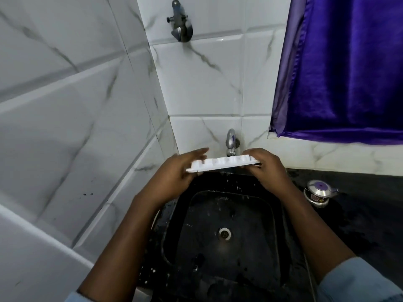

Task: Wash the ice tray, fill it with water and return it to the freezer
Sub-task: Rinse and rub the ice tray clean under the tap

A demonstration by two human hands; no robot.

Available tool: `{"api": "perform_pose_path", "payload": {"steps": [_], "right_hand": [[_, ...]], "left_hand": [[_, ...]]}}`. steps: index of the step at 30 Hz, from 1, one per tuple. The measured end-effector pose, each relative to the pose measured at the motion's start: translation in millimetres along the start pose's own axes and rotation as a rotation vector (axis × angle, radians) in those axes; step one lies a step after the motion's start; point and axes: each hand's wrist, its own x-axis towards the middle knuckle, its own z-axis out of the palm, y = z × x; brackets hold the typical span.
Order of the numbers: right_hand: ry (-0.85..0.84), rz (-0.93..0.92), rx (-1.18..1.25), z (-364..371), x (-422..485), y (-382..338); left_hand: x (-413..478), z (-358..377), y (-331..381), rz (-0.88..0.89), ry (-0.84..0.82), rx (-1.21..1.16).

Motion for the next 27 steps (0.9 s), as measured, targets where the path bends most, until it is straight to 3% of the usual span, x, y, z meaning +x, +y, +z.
{"api": "perform_pose_path", "payload": {"steps": [3, 6, 8, 10, 17, 20, 23, 27], "right_hand": [[0.068, -0.13, -0.196, -6, -1, 2], [-0.139, -0.04, -0.365, -3, -3, 4], [-0.133, -0.055, -0.459, 3, -10, 9], [-0.035, -0.145, -0.477, 7, -16, 14], [0.02, -0.252, -0.531, 12, -23, 25], [-0.032, -0.245, -0.509, 12, -24, 27], [0.028, -0.264, -0.557, 14, -27, 36], [0.013, -0.241, -0.538, 15, -29, 37]], "left_hand": [[-2, 14, -20, 0.014, 0.115, 0.224], [-3, 34, -32, -0.012, 0.141, 0.324], [-6, 48, -38, -0.012, 0.161, 0.354], [-7, 57, -46, 0.025, 0.207, 0.342], [-8, 76, -63, -0.026, 0.244, 0.375], [-2, 78, -64, -0.098, 0.195, 0.395], [-3, 82, -66, -0.073, 0.25, 0.361], [-1, 89, -68, -0.072, 0.206, 0.396]]}}
